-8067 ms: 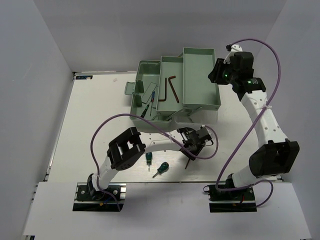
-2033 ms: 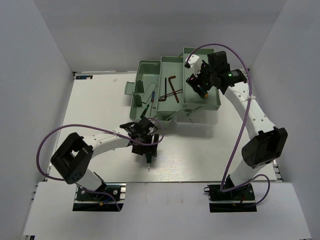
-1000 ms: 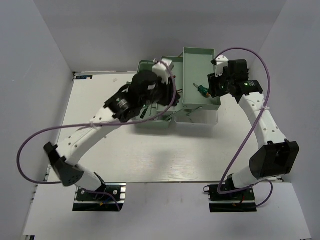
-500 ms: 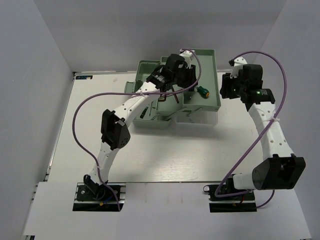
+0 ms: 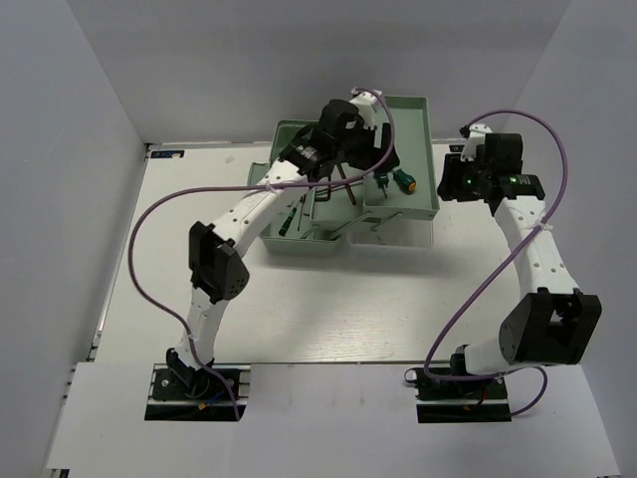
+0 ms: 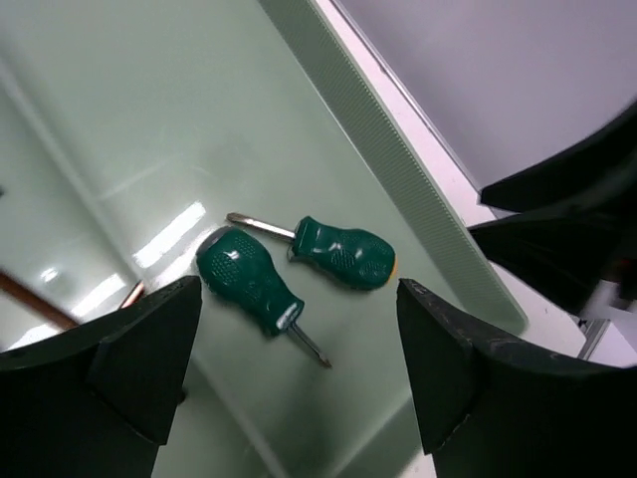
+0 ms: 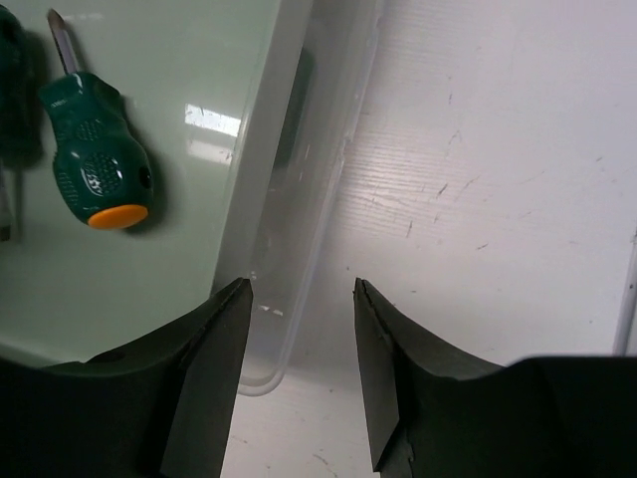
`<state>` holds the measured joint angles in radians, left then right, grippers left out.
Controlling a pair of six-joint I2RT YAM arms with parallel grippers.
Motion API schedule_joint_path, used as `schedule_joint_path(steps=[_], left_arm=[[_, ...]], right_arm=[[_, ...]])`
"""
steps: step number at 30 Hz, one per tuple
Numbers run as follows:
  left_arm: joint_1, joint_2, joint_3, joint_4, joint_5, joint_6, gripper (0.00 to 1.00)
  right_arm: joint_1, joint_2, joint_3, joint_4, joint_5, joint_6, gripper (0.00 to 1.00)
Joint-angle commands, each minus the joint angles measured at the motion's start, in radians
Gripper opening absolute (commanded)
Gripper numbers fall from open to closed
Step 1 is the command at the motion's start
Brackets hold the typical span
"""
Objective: Sort the tools into containers
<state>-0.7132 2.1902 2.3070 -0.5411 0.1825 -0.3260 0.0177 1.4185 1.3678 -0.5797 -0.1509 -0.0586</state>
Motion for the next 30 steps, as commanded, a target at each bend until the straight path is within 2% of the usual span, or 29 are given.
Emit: schedule_joint_path(steps=[1,4,5,8,12,13,16,20,30], left_arm=[[0.020,-0.281,-0.068,0.017,-0.070,0.005,0.89],[0.050,-0.444,-0.306,0.035,-0.228,0.019,0.88],[0.063,-0.552,-0.433,0.035,-0.311,0.019,0.86],[0.118,-0.697,-0.663,0.046,-0.420,-0.001,0.83],[0.205,-0.886,-0.892,0.026,-0.448,-0.079,0.82],[0.218,-0.909,-0.975,0.026,-0.430,-0.097,0.82],[0.260,-0.975,-1.096,0.035,-0.393,-0.149,0.82],[0.299,-0.994,-1.176,0.078,-0.328,-0.171,0.84],[0.397,-0.949,-1.210,0.142,-0.229,-0.162,0.84]], right_arm=[[-0.007,0.022,-0.015,-0.014,-0.061,0.017,0.52],[-0.005,0.036,-0.019,-0.019,-0.073,0.017,0.52],[-0.005,0.040,-0.019,-0.017,-0.076,0.017,0.52],[-0.039,0.059,-0.026,-0.019,-0.096,0.017,0.52],[-0.045,0.083,-0.036,-0.022,-0.104,0.017,0.51],[-0.047,0.086,-0.036,-0.023,-0.102,0.016,0.51],[-0.056,0.105,-0.039,-0.026,-0.105,0.013,0.51],[-0.064,0.135,-0.042,-0.032,-0.148,0.019,0.51],[-0.065,0.224,-0.026,-0.029,-0.197,0.025,0.49]])
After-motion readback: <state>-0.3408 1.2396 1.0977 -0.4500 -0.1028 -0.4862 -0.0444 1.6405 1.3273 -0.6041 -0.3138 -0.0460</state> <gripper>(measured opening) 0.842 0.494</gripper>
